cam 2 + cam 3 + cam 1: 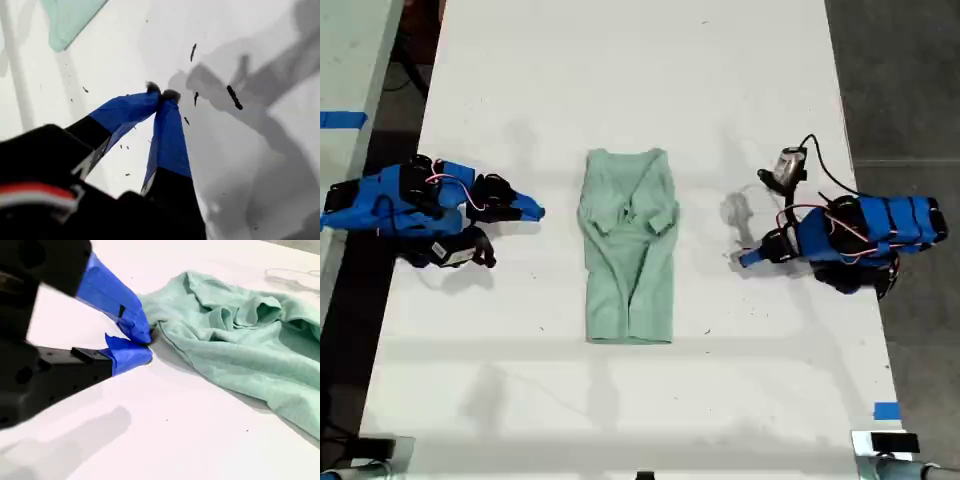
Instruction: Fold t shirt
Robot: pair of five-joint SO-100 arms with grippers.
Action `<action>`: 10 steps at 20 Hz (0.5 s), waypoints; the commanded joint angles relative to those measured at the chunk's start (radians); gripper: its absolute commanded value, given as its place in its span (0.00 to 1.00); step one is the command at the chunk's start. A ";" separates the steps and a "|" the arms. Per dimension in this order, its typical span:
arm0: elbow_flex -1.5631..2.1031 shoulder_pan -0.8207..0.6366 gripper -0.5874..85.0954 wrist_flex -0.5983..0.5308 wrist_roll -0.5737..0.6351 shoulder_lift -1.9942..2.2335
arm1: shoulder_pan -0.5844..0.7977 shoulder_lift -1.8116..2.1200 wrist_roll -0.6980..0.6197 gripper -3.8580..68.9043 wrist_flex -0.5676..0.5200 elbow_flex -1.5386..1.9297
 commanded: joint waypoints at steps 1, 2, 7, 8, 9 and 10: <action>0.043 -0.436 0.14 -0.003 0.008 0.008 | 0.008 0.015 -0.014 0.08 0.006 0.063; 0.043 -0.518 0.14 -0.003 0.008 0.008 | 0.009 0.015 -0.014 0.08 0.006 0.063; 0.043 -0.831 0.14 -0.003 0.008 0.008 | 0.009 0.015 -0.014 0.08 0.006 0.063; 0.043 -0.859 0.14 -0.003 0.008 0.008 | 0.009 0.015 -0.014 0.08 0.006 0.063; 0.043 -0.830 0.18 -0.003 0.006 -0.003 | 0.011 0.015 -0.014 0.08 0.006 0.063; 0.043 -0.701 0.25 -0.003 0.006 -0.003 | 0.012 0.015 -0.014 0.09 0.006 0.063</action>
